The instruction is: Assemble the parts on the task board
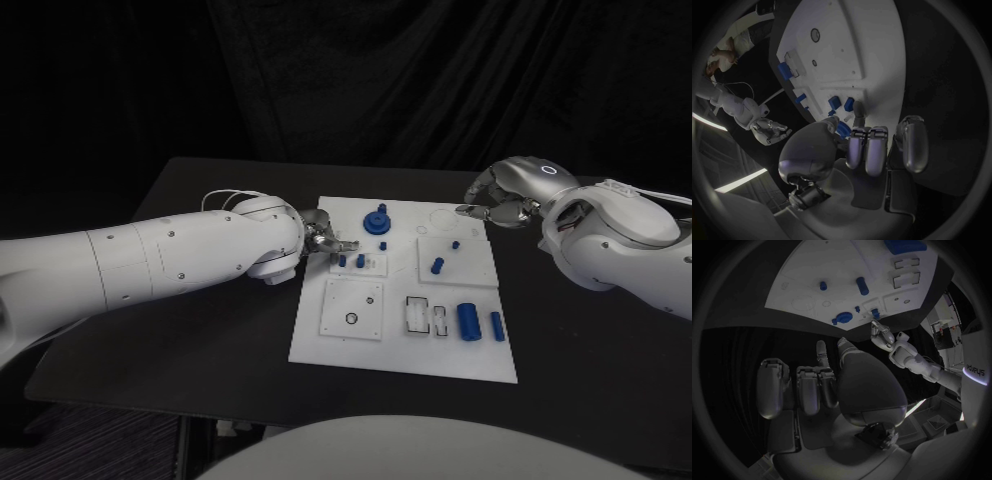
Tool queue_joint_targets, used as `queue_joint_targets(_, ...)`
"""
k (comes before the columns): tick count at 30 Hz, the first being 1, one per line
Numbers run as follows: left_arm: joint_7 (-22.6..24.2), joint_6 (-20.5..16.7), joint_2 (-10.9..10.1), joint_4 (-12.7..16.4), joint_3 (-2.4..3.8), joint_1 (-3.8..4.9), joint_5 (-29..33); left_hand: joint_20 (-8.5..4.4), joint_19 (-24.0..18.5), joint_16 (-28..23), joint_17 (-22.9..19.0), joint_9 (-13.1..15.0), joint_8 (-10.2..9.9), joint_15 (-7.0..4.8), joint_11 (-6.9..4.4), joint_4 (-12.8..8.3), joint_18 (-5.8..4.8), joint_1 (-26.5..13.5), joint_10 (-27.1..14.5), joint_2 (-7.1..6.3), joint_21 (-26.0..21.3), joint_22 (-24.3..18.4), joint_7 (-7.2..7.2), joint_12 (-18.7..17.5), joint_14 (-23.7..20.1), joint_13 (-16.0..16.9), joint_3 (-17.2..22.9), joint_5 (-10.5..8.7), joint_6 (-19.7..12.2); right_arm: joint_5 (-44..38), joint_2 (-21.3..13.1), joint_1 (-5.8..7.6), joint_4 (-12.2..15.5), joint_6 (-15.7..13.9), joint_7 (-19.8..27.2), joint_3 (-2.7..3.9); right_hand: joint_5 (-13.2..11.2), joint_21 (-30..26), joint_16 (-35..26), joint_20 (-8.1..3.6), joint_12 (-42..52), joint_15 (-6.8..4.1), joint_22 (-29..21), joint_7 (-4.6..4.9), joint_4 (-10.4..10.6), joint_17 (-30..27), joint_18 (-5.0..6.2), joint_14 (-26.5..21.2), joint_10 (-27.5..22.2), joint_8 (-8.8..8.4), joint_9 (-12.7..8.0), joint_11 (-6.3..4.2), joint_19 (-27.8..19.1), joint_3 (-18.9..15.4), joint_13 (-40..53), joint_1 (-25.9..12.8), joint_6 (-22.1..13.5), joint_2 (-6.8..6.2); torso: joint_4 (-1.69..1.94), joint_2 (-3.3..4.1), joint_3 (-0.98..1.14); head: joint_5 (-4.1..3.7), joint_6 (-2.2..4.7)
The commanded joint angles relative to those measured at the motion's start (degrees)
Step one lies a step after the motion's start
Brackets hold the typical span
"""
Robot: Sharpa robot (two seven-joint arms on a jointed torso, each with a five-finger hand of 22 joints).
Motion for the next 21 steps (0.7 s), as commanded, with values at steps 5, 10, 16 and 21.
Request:
queue_joint_targets(5, 10.0, -10.4, -0.8, 0.5, -0.17, -0.26, 0.1, 0.37, 0.2, 0.2, 15.1, 0.5, 0.4, 0.5, 0.49, -0.1, 0.79, -1.2, 5.9, -0.33, -0.1, 11.2, 0.0, 0.0, 6.0, 15.1, -2.5, -0.3, -0.1, -0.2, -0.2, -0.15, 0.1, 0.2, -1.1, 0.04, 0.3, -0.2, 0.2, 0.28, 0.2, 0.21, 11.9, 0.01, -0.2, 15.1, 1.01, 6.1, 6.0, -0.3, -0.1, 0.42, 1.5, 0.0, 15.1, 0.6, 0.3, -0.19, 0.05, -0.01, -0.01, -0.06, -0.01)
queue_joint_targets(10, 16.6, -19.6, -2.0, 1.3, -0.17, -0.26, -1.1, 0.35, 0.3, 0.2, 15.1, 1.5, 1.6, 0.44, 0.34, -0.2, 0.75, 0.1, 5.9, -0.49, 0.1, 11.3, -0.26, 0.0, 6.0, 15.1, -4.7, -0.07, 0.5, -0.2, -0.5, -0.15, 0.3, -0.1, -1.0, 0.04, 0.3, -0.2, 0.2, 0.28, 0.2, 0.21, 12.0, 0.02, -0.2, 15.1, 1.0, 6.1, 6.0, -0.31, -0.1, 0.43, 1.6, 0.0, 15.1, 0.6, 0.3, -0.18, 0.04, 0.02, 0.0, -0.22, -0.01)
queue_joint_targets(16, 29.8, -30.8, -3.7, 2.2, -0.16, -0.23, -5.7, 0.73, -4.9, 0.2, 15.1, 6.3, 5.6, 1.08, 0.88, -0.2, 1.91, 13.1, 2.3, -0.23, -5.2, 9.6, -0.08, -3.1, 6.0, 13.0, -5.5, 8.32, -3.3, -0.2, -1.0, -0.15, 0.5, -0.6, -0.8, 0.04, 0.3, -0.2, 0.2, 0.28, 0.2, 0.21, 11.9, 0.02, -0.2, 15.1, 1.01, 6.1, 6.0, -0.32, -0.1, 0.43, 1.5, 0.0, 15.1, 0.5, 0.3, -0.17, 0.09, 0.03, -0.02, -0.52, -0.01)
queue_joint_targets(21, 41.8, -28.9, -3.0, 0.7, -0.16, -0.15, -6.7, 2.6, -18.9, -7.0, 4.5, 7.1, 6.8, 5.04, 4.73, -0.5, 3.64, 26.1, -22.1, -0.87, -16.3, 6.1, 3.29, -19.2, -11.4, 4.4, -1.2, 9.0, -12.9, -0.2, -1.0, -0.14, 0.4, -0.7, -0.6, 0.04, 0.3, -0.2, 0.2, 0.28, 0.2, 0.21, 11.9, 0.02, -0.2, 15.1, 1.01, 6.1, 6.0, -0.32, -0.1, 0.43, 1.5, 0.0, 15.1, 0.5, 0.3, -0.17, 0.02, 0.01, -0.02, -0.64, -0.01)
